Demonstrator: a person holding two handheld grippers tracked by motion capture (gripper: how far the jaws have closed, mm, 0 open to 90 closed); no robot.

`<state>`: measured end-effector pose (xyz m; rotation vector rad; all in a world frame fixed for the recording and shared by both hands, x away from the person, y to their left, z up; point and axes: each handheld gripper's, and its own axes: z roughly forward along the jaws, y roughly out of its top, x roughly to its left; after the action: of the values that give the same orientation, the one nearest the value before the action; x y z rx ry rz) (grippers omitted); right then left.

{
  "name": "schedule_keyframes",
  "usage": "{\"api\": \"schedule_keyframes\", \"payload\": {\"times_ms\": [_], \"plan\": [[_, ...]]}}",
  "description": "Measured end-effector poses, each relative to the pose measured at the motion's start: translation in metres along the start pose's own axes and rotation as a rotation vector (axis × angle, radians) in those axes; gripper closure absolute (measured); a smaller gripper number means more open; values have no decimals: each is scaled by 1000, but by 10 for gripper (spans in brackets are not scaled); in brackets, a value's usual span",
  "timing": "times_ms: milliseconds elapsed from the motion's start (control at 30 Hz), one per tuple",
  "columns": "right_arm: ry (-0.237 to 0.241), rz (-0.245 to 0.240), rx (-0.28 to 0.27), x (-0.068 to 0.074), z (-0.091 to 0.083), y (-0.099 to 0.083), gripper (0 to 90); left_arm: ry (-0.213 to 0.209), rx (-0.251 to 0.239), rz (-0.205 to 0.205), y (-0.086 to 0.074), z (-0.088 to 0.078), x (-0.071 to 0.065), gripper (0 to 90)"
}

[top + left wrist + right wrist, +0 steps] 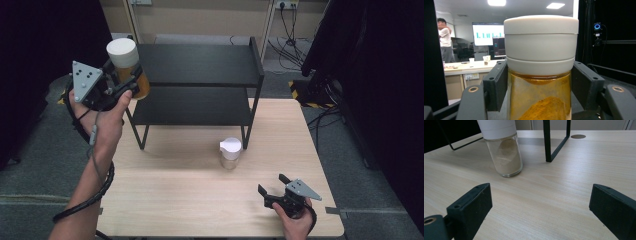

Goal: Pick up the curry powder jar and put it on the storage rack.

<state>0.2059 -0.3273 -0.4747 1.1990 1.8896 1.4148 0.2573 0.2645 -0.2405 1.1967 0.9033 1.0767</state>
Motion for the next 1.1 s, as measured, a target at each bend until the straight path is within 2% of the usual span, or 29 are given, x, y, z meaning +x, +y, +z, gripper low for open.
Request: {"api": "schedule_keyframes", "payload": {"times_ms": [233,600,867,1100], "plan": [[2,3,-1,0,0,0,48,13,3,2,10,12,-1,348],[4,1,-1,-1,0,0,48,42,19,12,19,35,1,348],[4,-2,-1,-1,0,0,48,51,31,9,17,51,5,348],[4,0,-3,-1,0,-1,47,83,67,-8,13,66,7,348]]}}
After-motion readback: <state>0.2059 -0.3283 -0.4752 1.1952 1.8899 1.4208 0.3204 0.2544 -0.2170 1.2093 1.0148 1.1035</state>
